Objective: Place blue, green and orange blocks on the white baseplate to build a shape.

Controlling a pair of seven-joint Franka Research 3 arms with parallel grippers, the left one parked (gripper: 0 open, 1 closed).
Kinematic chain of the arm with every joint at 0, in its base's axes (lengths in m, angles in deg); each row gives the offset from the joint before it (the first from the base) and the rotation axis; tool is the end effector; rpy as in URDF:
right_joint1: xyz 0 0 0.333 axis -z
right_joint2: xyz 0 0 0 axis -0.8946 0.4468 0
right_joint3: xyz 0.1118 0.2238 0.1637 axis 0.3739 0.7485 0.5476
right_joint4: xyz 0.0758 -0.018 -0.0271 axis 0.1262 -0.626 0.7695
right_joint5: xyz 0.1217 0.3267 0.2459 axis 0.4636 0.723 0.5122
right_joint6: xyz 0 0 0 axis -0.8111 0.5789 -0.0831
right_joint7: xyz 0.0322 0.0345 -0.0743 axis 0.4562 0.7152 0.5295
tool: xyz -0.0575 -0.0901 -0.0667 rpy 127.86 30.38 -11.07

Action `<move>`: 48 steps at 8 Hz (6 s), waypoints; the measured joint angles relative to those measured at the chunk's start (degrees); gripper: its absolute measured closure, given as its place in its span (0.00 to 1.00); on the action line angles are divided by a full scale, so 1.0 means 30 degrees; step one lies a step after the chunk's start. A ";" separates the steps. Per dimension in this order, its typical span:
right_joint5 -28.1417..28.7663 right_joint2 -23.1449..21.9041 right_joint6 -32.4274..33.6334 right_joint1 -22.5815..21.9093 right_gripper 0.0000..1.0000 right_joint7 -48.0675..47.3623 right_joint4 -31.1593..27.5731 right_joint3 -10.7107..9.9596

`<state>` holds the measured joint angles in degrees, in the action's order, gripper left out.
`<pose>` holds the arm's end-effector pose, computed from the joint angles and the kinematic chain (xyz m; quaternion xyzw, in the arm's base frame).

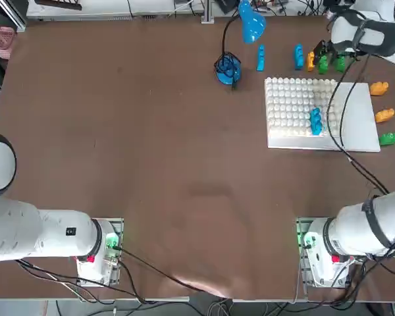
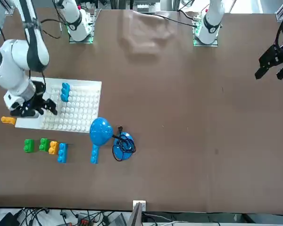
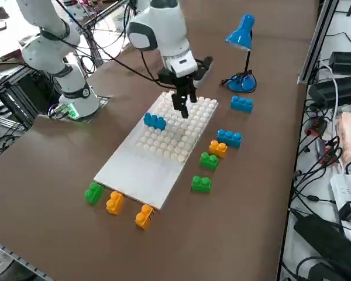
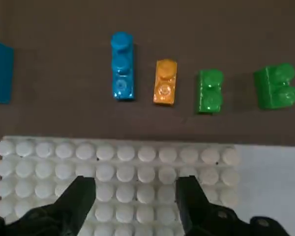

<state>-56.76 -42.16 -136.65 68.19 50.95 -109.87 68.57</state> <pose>0.6313 -0.0333 0.2810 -0.9977 0.0076 -0.0668 0.0084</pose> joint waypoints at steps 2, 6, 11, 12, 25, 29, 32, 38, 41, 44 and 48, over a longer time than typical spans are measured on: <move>0.0001 0.2961 0.0002 -0.0292 0.00 -0.0297 0.3195 0.0059; 0.0001 0.7170 0.0044 -0.0962 0.00 -0.0875 0.7480 0.0096; 0.0000 0.9547 0.0037 -0.1168 0.00 -0.0891 0.9327 0.0097; 0.0000 0.9582 0.0037 -0.1181 0.00 -0.0898 0.9394 0.0097; -0.0042 0.9825 0.0081 -0.1156 0.47 -0.0916 0.9543 -0.0095; -0.0051 0.9825 0.0119 -0.1156 0.52 -0.0916 0.9545 -0.0100; -0.0053 0.9824 0.0127 -0.1155 0.57 -0.0917 0.9554 -0.0102; -0.0073 0.9650 0.0926 -0.1301 0.62 -0.0921 1.0067 -0.0084; -0.0251 0.7842 0.2824 -0.1770 0.62 -0.0142 1.0459 0.0033; -0.0317 0.5634 0.4955 -0.2686 0.62 0.4165 1.0055 0.0156; -0.0344 0.3872 0.5122 -0.3917 0.62 1.1675 0.7950 0.0317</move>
<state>-57.79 -30.55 -121.29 56.44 85.97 -86.02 69.52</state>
